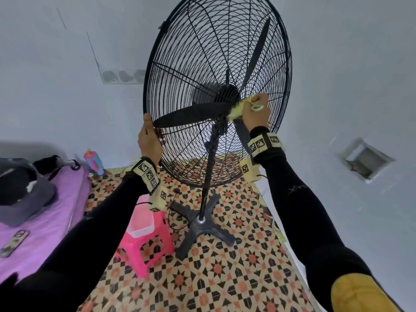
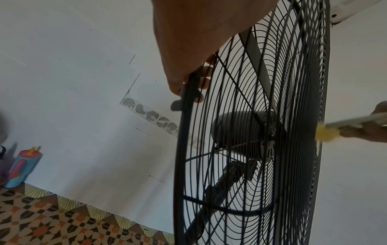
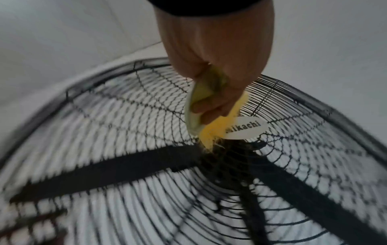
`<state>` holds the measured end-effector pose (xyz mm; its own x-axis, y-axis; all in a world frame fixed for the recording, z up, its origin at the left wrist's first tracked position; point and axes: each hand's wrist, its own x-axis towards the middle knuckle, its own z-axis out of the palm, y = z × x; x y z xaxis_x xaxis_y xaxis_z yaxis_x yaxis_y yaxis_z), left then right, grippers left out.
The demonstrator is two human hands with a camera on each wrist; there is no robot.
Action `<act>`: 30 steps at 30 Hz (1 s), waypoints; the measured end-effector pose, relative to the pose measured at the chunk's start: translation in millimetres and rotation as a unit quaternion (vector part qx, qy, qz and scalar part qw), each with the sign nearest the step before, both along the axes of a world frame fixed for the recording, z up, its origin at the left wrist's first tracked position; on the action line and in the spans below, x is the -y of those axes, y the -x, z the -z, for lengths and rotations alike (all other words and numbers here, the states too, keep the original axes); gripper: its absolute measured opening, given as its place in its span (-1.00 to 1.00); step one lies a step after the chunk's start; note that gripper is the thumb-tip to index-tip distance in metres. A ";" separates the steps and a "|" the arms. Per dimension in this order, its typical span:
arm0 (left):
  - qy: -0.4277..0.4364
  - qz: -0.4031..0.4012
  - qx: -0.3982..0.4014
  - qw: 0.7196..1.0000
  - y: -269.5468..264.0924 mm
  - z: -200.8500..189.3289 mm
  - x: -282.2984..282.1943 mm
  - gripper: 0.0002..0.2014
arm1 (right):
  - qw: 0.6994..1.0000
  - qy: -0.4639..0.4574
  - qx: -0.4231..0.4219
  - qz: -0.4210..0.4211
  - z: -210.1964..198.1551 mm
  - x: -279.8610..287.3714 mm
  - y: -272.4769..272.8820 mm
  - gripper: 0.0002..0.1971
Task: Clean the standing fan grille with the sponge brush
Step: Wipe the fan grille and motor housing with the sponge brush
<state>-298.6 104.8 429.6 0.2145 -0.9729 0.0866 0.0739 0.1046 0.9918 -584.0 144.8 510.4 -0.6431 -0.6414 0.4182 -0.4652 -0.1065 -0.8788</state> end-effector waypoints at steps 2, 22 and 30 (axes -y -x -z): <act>-0.005 0.002 -0.005 1.000 -2.3 2.7 2.5 0.01 | 0.998 0.004 0.052 -0.027 -7.1 2.8 0.7 -0.83; 0.003 -0.009 0.008 1.000 3.6 -9.7 -11.5 -0.16 | 0.974 0.014 0.223 0.039 32.0 -27.2 4.7 -0.51; -0.011 -0.015 0.019 1.000 7.5 -14.5 -19.2 -0.41 | 0.961 0.027 0.275 -0.020 36.2 -45.8 1.8 -0.49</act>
<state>-306.1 124.0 444.0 0.2404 -0.9679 0.0733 0.0342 0.0840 0.9959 -585.9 190.6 474.2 -0.7515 -0.6574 0.0559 0.0734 -0.1676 -0.9831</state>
